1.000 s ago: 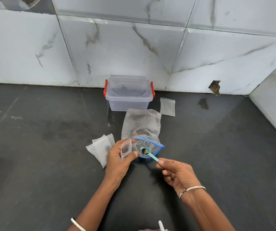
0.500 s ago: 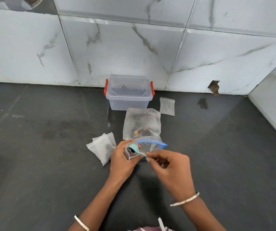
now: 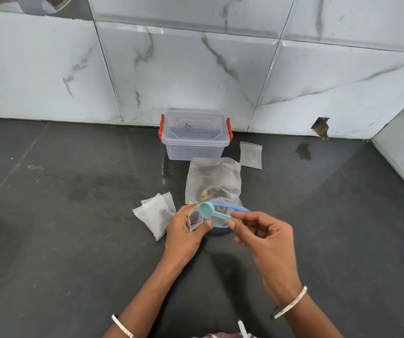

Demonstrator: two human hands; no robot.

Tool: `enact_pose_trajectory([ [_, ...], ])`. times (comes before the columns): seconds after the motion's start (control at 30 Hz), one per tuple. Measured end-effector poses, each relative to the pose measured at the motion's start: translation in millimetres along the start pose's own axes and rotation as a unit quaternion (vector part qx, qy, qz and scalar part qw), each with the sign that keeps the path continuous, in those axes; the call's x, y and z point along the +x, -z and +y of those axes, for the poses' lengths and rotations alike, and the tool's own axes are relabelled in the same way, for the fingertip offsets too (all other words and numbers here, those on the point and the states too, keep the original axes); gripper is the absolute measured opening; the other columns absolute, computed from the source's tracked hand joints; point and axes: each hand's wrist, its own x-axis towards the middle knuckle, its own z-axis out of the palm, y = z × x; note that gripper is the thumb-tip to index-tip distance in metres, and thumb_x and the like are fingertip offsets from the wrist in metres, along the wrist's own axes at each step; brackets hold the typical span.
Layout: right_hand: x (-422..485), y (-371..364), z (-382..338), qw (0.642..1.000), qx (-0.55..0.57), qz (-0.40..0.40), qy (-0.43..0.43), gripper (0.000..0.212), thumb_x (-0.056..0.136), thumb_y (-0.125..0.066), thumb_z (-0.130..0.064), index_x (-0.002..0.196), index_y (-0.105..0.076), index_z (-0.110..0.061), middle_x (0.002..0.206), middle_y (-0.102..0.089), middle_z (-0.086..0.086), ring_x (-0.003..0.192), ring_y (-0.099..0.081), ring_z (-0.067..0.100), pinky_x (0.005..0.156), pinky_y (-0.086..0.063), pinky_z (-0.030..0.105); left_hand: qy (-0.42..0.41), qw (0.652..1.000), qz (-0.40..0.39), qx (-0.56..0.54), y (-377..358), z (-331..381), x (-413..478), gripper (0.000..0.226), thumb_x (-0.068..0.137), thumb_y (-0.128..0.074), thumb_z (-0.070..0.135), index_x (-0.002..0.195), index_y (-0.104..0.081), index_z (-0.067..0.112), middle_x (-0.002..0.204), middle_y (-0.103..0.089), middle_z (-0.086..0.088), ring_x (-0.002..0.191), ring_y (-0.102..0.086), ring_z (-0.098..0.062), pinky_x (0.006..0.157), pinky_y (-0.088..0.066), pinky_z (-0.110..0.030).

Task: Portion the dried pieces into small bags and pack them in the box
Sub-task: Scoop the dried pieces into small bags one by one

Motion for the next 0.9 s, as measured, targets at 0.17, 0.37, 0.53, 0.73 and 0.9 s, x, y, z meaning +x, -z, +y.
enact_pose_trajectory([
  [0.17, 13, 18, -3, 0.953, 0.215, -0.016, -0.214, 0.022, 0.071, -0.076, -0.007, 0.093, -0.078, -0.005, 0.078, -0.069, 0.003, 0.057, -0.053, 0.007, 0.055, -0.047, 0.016, 0.006, 1.000, -0.022, 0.003, 9, 16, -10, 0.037, 0.087, -0.073, 0.007, 0.112, -0.071, 0.034, 0.119, -0.068, 0.026, 0.110, -0.065, 0.004, 0.094, -0.048, -0.013],
  [0.37, 18, 32, -7, 0.934, 0.271, -0.050, -0.226, 0.012, 0.083, -0.064, -0.013, 0.089, -0.074, -0.009, 0.102, -0.074, 0.007, 0.091, -0.068, 0.016, 0.073, -0.058, 0.021, 0.029, 0.993, -0.046, -0.107, 19, 46, -23, 0.031, 0.104, -0.053, 0.024, 0.133, -0.062, 0.032, 0.129, -0.069, 0.017, 0.104, -0.075, -0.014, 0.101, -0.054, -0.039],
  [0.53, 22, 32, -14, 0.935, 0.288, -0.079, -0.193, 0.011, 0.095, -0.051, -0.011, 0.095, -0.059, -0.005, 0.108, -0.072, 0.021, 0.098, -0.071, 0.031, 0.088, -0.058, 0.039, 0.150, 0.930, -0.134, -0.308, 25, 62, -14, 0.046, 0.098, -0.048, 0.041, 0.137, -0.062, 0.021, 0.129, -0.072, 0.001, 0.126, -0.064, -0.023, 0.110, -0.046, -0.041],
  [0.73, 27, 14, -23, 0.960, 0.208, -0.076, -0.172, 0.021, 0.103, -0.042, -0.013, 0.100, -0.061, -0.004, 0.063, -0.044, 0.005, 0.052, -0.048, 0.017, 0.052, -0.053, 0.031, 0.210, 0.876, -0.195, -0.388, 24, 63, -3, 0.057, 0.101, -0.037, 0.051, 0.145, -0.055, 0.021, 0.141, -0.064, 0.000, 0.139, -0.053, -0.016, 0.124, -0.028, -0.040],
  [0.9, 24, -5, -23, 0.985, -0.022, -0.128, -0.117, 0.029, 0.102, -0.048, -0.032, 0.092, -0.069, -0.015, 0.055, -0.037, -0.007, 0.044, -0.029, 0.008, 0.041, -0.031, 0.024, 0.240, 0.832, -0.215, -0.451, 21, 64, 1, 0.058, 0.097, -0.042, 0.052, 0.146, -0.054, 0.022, 0.146, -0.060, -0.007, 0.140, -0.050, -0.022, 0.112, -0.045, -0.037],
])
